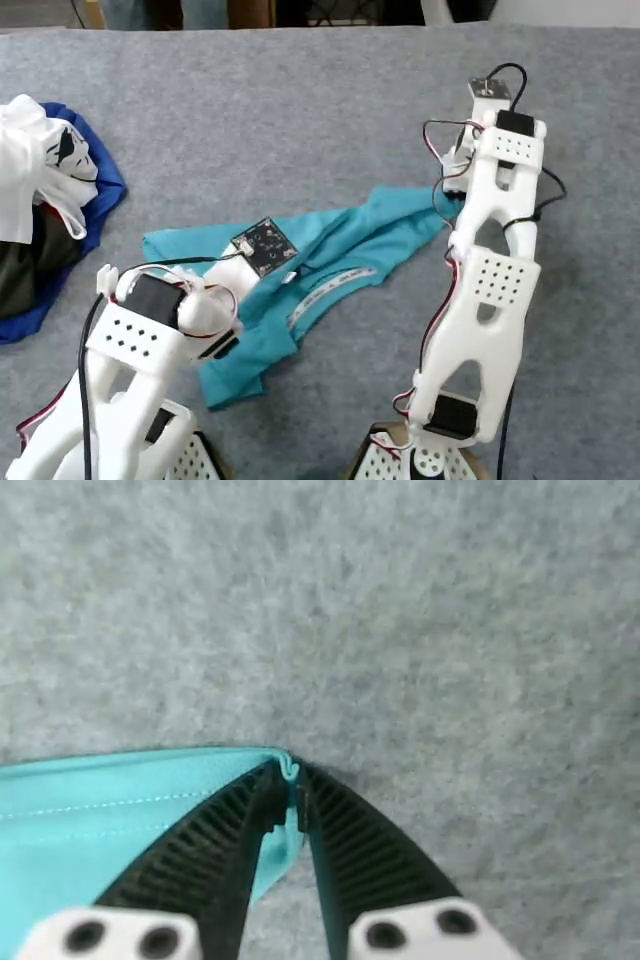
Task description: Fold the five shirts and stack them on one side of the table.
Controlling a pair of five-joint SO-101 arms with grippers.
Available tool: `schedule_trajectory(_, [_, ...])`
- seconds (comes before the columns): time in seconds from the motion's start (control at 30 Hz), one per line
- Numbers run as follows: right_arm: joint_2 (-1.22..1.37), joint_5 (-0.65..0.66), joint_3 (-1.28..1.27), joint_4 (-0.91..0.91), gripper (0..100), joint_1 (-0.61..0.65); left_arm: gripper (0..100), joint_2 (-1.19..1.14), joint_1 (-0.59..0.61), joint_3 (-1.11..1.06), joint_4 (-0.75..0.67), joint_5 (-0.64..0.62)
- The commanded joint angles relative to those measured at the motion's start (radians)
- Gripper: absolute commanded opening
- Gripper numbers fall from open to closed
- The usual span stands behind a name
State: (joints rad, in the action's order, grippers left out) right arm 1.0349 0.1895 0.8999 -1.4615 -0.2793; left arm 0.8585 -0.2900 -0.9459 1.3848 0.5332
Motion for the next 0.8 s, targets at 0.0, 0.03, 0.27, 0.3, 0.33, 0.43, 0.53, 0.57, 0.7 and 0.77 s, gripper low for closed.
schedule_trajectory(0.0, [0.01, -0.008, 0.035, 0.02, 1.3, -0.014, 16, 0.003, -0.013, 0.093, -0.014, -0.011])
schedule_trajectory(0.03, [0.01, -0.008, 0.038, 0.02, 1.3, -0.014, 16, -0.009, -0.013, 0.114, -0.011, -0.011])
schedule_trajectory(0.27, [0.016, -0.009, 0.058, 0.02, 1.3, -0.009, 16, -0.275, -0.042, 0.265, -0.018, 0.018])
schedule_trajectory(0.3, [0.016, -0.009, 0.058, 0.02, 1.3, -0.008, 16, -0.316, -0.058, 0.283, -0.018, 0.028])
schedule_trajectory(0.33, [0.016, -0.009, 0.058, 0.02, 1.3, -0.008, 16, -0.358, -0.081, 0.302, -0.018, 0.031])
schedule_trajectory(0.43, [0.018, -0.009, 0.058, 0.021, 1.3, -0.008, 16, -0.431, -0.136, 0.351, -0.018, 0.031])
schedule_trajectory(0.53, [0.018, -0.008, 0.058, 0.021, 1.3, -0.008, 16, -0.463, -0.166, 0.372, -0.018, 0.032])
schedule_trajectory(0.57, [0.018, -0.008, 0.058, 0.021, 1.3, -0.008, 16, -0.468, -0.17, 0.374, -0.018, 0.035])
schedule_trajectory(0.7, [0.018, -0.008, 0.058, 0.021, 1.3, -0.009, 16, -0.503, -0.142, 0.38, -0.018, 0.069])
schedule_trajectory(0.77, [0.018, -0.008, 0.058, 0.021, 1.3, -0.009, 16, -0.526, -0.122, 0.377, -0.034, 0.077])
